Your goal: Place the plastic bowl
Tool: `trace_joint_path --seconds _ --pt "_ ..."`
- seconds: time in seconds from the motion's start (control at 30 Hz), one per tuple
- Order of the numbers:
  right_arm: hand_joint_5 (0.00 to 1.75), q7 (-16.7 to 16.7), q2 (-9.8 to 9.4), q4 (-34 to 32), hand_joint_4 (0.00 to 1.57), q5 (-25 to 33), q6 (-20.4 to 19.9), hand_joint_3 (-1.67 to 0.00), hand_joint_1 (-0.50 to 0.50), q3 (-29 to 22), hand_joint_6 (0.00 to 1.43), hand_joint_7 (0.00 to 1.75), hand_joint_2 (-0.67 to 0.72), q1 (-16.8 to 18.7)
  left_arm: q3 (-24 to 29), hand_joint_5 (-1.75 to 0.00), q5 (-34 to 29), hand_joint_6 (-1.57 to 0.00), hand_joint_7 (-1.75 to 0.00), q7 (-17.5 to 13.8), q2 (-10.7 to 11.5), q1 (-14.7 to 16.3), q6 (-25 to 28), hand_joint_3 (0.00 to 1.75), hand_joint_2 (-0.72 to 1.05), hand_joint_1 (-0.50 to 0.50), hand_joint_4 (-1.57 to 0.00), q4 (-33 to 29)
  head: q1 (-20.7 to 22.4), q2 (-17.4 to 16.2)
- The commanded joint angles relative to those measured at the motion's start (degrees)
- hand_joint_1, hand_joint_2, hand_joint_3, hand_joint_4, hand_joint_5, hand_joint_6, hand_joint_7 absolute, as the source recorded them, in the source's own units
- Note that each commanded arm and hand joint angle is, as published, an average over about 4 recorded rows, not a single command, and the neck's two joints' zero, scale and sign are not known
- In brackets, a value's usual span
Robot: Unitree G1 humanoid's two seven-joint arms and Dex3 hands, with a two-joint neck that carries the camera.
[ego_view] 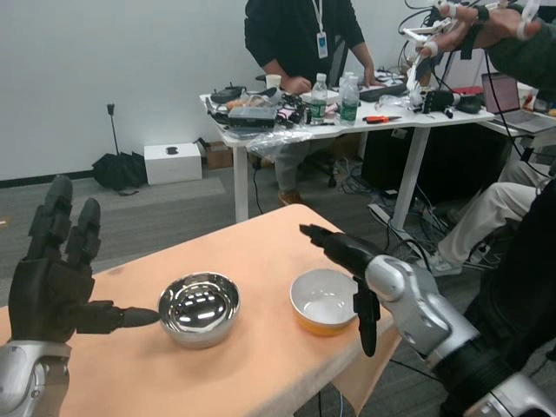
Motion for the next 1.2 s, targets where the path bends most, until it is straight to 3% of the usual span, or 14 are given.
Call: trace_joint_path --seconds 0.03,0.13,0.2,0.3,0.43,0.5,0.77,1.2 --pt "0.0 -8.58 1.31 2.73 0.0 15.01 -12.24 0.0 -0.42 -5.92 0.0 0.0 0.6 2.57 0.11 0.0 -0.24 0.0 0.0 -0.09 0.46 -0.19 0.02 0.09 0.07 -0.5 0.0 0.0 -0.02 0.0" --pt "0.0 -15.72 1.34 10.36 0.0 32.52 -28.61 0.0 -0.42 -6.82 0.0 0.0 0.55 3.17 0.11 0.0 -0.24 0.0 0.0 -0.09 0.46 -0.15 0.04 0.09 0.07 -0.5 0.0 0.0 0.02 0.08" --pt "0.0 -18.32 1.2 13.96 0.0 38.28 -37.22 0.0 -0.42 -6.16 0.0 0.0 0.53 3.17 0.11 0.0 -0.28 0.0 0.0 -0.13 0.46 -0.15 0.04 0.09 0.07 -0.5 0.0 0.0 0.04 0.16" --pt "0.0 -20.12 1.29 15.06 0.0 40.3 -42.71 0.0 -0.42 -6.51 0.0 0.0 0.53 3.17 0.06 0.0 -0.28 0.0 0.0 -0.17 0.46 -0.15 0.04 0.02 0.07 -0.5 0.0 0.0 0.0 0.14" --pt "0.0 -26.45 1.38 16.25 0.0 43.16 -52.82 0.0 -0.46 -6.69 0.0 0.0 0.6 3.17 0.02 0.0 -0.24 0.0 0.0 -0.17 0.46 -0.19 0.04 0.02 0.07 -0.5 0.0 0.13 -0.36 -0.06" --pt "0.0 -28.34 1.07 17.12 0.0 43.95 -55.63 0.0 -0.46 -6.16 0.0 0.0 0.6 3.17 -0.03 0.0 -0.24 0.0 0.0 -0.22 0.46 -0.28 0.04 0.04 0.07 -0.5 0.0 0.26 -0.41 -0.08" --pt "0.0 -31.41 0.9 20.0 0.0 47.86 -59.9 0.0 -0.46 -3.81 0.0 0.0 0.6 3.01 -0.27 0.0 -0.24 0.0 0.0 -0.53 0.46 -0.33 0.04 0.09 0.07 -0.5 0.0 0.35 0.03 0.25" --pt "0.0 -31.55 1.07 20.33 0.0 47.9 -60.12 0.0 -0.46 -3.3 0.0 0.0 0.6 3.08 -0.2 0.0 -0.28 0.0 0.0 -0.53 0.51 -0.41 0.04 0.07 0.07 -0.5 0.0 0.26 -0.24 0.67"
